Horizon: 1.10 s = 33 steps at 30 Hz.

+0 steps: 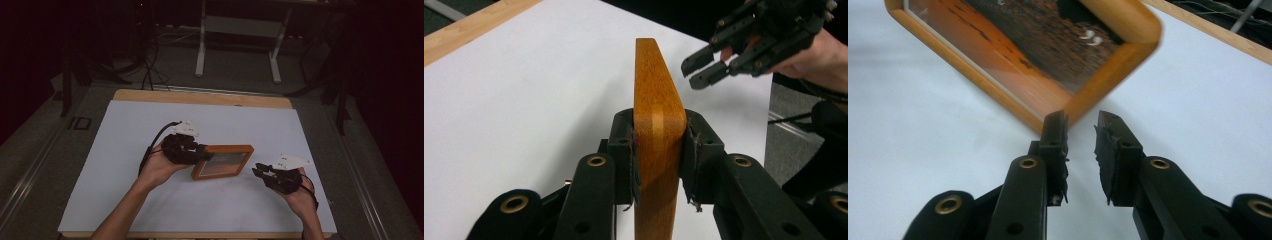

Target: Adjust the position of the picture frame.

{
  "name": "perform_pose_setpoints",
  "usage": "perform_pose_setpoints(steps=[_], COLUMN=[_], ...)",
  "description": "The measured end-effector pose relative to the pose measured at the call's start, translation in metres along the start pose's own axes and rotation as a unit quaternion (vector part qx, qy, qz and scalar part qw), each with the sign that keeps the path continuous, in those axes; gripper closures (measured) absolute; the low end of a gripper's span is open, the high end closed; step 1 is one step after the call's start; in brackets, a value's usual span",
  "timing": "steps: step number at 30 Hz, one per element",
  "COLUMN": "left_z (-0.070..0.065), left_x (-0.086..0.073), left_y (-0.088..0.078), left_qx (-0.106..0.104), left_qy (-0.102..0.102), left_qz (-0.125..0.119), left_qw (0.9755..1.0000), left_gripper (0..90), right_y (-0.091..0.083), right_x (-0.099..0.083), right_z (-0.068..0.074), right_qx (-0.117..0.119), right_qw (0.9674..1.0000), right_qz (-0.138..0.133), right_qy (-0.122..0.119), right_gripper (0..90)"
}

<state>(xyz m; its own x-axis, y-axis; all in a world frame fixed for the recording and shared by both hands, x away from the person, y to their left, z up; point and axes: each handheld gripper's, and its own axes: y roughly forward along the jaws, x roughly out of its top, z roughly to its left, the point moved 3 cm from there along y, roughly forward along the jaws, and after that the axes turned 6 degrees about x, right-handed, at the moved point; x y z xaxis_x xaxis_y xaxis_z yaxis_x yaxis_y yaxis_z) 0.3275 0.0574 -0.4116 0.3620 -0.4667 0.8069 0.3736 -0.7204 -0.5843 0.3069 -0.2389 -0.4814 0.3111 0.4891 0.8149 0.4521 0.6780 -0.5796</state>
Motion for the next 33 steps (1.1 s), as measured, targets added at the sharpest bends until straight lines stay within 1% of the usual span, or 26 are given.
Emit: perform_pose_setpoints(steps=[1, 4, 6, 8, 10, 12, 13, 15, 16, 17, 20, 23, 24, 26, 30, 33], left_z=[0.001, 0.003, 0.004, 0.005, 0.005, 0.003, 0.003, 0.001, 0.001, 0.0, -0.002, -0.004, -0.004, -0.005, -0.008, -0.012], left_x=[-0.002, -0.005, -0.006, -0.004, -0.002, -0.001, 0.0, 0.002, 0.003, 0.004, 0.007, 0.01, 0.011, 0.013, 0.017, 0.022], left_y=[-0.003, -0.012, -0.018, -0.02, -0.018, -0.012, -0.011, -0.008, -0.007, -0.006, -0.003, 0.0, 0.001, 0.004, 0.012, 0.019], left_qx=[-0.001, -0.005, -0.006, -0.004, -0.005, -0.01, -0.015, -0.021, -0.021, -0.02, -0.024, -0.028, -0.03, -0.037, -0.057, -0.062], left_qy=[-0.001, 0.005, 0.014, 0.022, 0.037, 0.047, 0.046, 0.046, 0.05, 0.05, 0.06, 0.067, 0.071, 0.074, 0.074, 0.082], left_qz=[0.003, 0.007, 0.012, 0.018, 0.03, 0.037, 0.028, 0.024, 0.021, 0.018, 0.012, 0.008, 0.005, -0.002, -0.011, -0.014], left_qw=[1.0, 1.0, 0.9998, 0.9996, 0.9989, 0.9981, 0.9984, 0.9984, 0.9983, 0.9984, 0.9978, 0.9974, 0.997, 0.9966, 0.9955, 0.9946], left_gripper=[70.9, 70.9, 70.9, 70.8, 70.6, 70.3, 70.2, 70.1, 70.0, 70.0, 69.9, 69.6, 69.5, 69.2, 67.9, 67.4], right_y=[0.001, 0.003, 0.005, 0.006, 0.008, 0.008, 0.008, 0.007, 0.006, 0.006, 0.006, 0.008, 0.01, 0.014, 0.023, 0.03], right_x=[0.001, 0.004, 0.006, 0.01, 0.013, 0.016, 0.018, 0.021, 0.022, 0.024, 0.03, 0.039, 0.042, 0.048, 0.061, 0.068], right_z=[0.001, 0.002, 0.003, 0.005, 0.005, 0.005, 0.006, 0.007, 0.007, 0.008, 0.01, 0.013, 0.015, 0.018, 0.024, 0.026], right_qx=[0.002, 0.006, 0.007, 0.008, 0.006, 0.006, 0.007, 0.008, 0.009, 0.012, 0.03, 0.05, 0.055, 0.063, 0.08, 0.084], right_qw=[1.0, 1.0, 0.9999, 0.9999, 0.9999, 0.9999, 0.9998, 0.9998, 0.9997, 0.9996, 0.9989, 0.9976, 0.9971, 0.9959, 0.993, 0.9914], right_qz=[0.001, 0.001, 0.001, 0.002, 0.001, -0.003, -0.005, -0.008, -0.009, -0.012, -0.02, -0.028, -0.028, -0.024, -0.025, -0.022], right_qy=[-0.002, -0.006, -0.008, -0.012, -0.014, -0.015, -0.017, -0.019, -0.021, -0.023, -0.029, -0.04, -0.046, -0.06, -0.084, -0.098], right_gripper=[73.4, 73.0, 72.4, 71.5, 70.5, 69.6, 68.8, 67.1, 65.8, 64.5, 59.6, 55.1, 54.1, 52.8, 48.2, 44.5])
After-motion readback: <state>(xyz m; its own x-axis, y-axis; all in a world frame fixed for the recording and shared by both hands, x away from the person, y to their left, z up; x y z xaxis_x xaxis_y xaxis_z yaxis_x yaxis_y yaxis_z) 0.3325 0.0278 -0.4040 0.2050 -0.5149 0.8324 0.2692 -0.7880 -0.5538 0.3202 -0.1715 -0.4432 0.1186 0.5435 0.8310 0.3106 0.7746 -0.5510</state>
